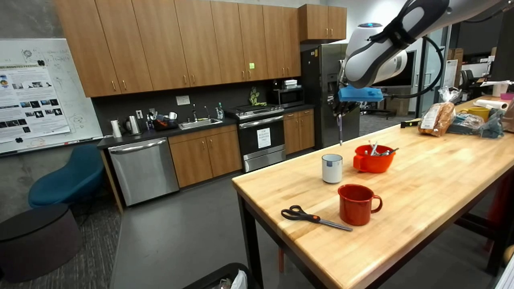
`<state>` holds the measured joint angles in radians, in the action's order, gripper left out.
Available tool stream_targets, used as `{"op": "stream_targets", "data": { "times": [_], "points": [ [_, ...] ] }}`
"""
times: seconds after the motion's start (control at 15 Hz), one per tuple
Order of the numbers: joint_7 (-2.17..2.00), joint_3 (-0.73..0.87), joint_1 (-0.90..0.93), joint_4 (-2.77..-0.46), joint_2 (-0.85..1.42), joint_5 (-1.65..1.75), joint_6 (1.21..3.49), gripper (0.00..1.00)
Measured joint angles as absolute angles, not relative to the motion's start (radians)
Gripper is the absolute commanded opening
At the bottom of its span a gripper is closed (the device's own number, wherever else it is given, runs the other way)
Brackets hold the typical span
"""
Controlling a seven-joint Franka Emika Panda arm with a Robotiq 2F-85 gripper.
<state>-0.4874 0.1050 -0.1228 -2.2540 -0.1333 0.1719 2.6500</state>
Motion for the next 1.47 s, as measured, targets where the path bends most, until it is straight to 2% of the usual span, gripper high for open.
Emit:
{"op": "stream_targets", "data": {
  "times": [1.47],
  "points": [
    [-0.115, 0.064, -0.048, -2.416, -0.183, -0.102, 2.818, 0.02]
  ]
}}
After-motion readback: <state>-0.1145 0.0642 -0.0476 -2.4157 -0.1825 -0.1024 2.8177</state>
